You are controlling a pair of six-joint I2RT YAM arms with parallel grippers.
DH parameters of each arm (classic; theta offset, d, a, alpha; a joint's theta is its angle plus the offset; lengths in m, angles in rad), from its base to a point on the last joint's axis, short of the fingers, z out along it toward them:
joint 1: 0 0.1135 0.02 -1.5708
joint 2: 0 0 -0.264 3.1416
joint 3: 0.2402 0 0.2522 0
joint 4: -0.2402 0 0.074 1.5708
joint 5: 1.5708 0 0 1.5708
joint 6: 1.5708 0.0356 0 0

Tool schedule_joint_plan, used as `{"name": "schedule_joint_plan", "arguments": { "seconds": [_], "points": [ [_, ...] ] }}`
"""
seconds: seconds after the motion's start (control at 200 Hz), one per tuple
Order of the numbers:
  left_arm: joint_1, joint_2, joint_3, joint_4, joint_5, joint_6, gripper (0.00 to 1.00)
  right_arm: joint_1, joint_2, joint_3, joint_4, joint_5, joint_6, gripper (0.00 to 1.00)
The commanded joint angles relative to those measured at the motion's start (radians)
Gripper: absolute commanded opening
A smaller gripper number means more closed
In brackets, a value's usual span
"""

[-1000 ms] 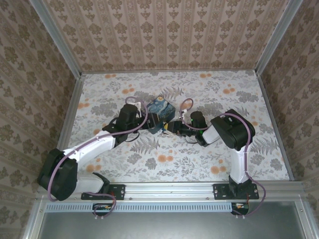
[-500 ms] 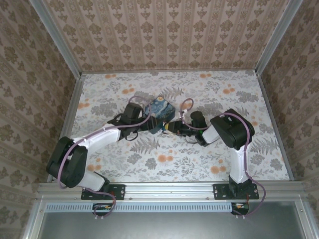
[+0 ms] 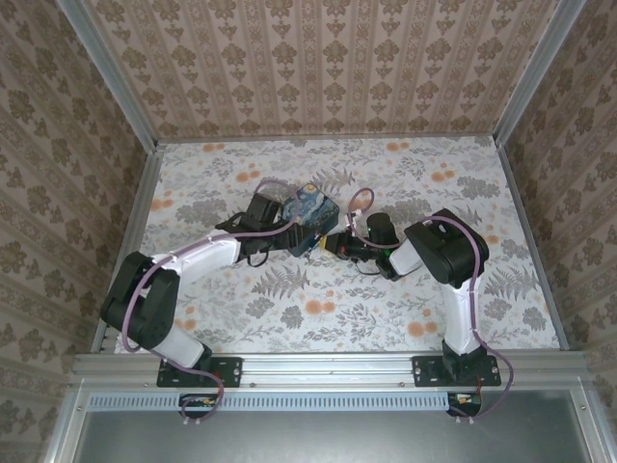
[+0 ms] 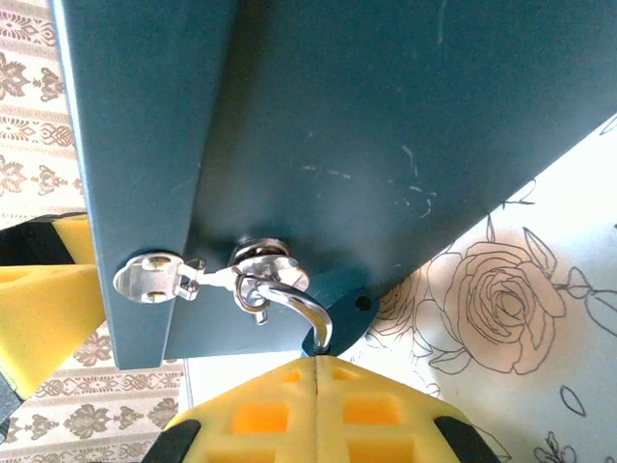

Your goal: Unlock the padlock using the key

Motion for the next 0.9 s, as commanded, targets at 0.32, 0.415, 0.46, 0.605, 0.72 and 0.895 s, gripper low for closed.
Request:
{"name": "schedule_joint_plan", "arguments": {
  "seconds": [0.32, 0.415, 0.46, 0.605, 0.72, 0.895],
  "points": [
    [-0.008, 0.071, -0.015, -0.069, -0.057, 0.010, 0.73, -0.006, -0.042, -0.059, -0.004, 0.094, 0.016, 0.30],
    [-0.008, 0.074, -0.020, -0.064, -0.054, 0.008, 0.73, -0.006, -0.057, -0.077, -0.027, 0.124, 0.005, 0.38],
    [-0.008, 0.075, -0.019, -0.062, -0.052, 0.006, 0.73, -0.007, -0.059, -0.078, -0.038, 0.133, 0.006, 0.39],
    [-0.006, 0.076, -0.022, -0.056, -0.048, 0.001, 0.73, 0.000, -0.077, -0.069, -0.108, 0.174, 0.004, 0.40],
    [-0.009, 0.077, -0.029, -0.048, -0.044, -0.002, 0.73, 0.021, -0.110, -0.060, -0.206, 0.233, -0.013, 0.43],
    [-0.011, 0.080, -0.035, -0.036, -0.033, -0.009, 0.73, 0.057, -0.159, -0.046, -0.356, 0.344, -0.044, 0.44]
  ]
}}
